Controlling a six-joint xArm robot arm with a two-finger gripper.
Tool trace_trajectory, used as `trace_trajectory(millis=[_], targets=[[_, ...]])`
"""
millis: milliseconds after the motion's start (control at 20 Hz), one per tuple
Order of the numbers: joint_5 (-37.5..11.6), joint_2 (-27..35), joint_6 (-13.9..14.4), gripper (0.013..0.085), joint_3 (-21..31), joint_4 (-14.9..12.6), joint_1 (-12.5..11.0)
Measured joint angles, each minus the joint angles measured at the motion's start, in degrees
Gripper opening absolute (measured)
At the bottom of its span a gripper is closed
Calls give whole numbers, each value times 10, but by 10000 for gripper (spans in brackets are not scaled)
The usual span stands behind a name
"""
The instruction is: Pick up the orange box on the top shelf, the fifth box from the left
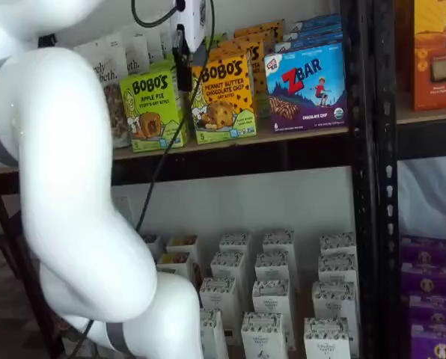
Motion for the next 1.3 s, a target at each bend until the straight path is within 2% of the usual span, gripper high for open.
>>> trace_trajectory(millis=[200,400,600,900,1300], targets=[[-11,15,4,850,-13,-14,8],[1,40,10,850,-45,-31,18],[-10,54,15,850,-64,-36,23],[6,94,22,850,-120,-66,36],[56,184,21,850,-214,-61,32]])
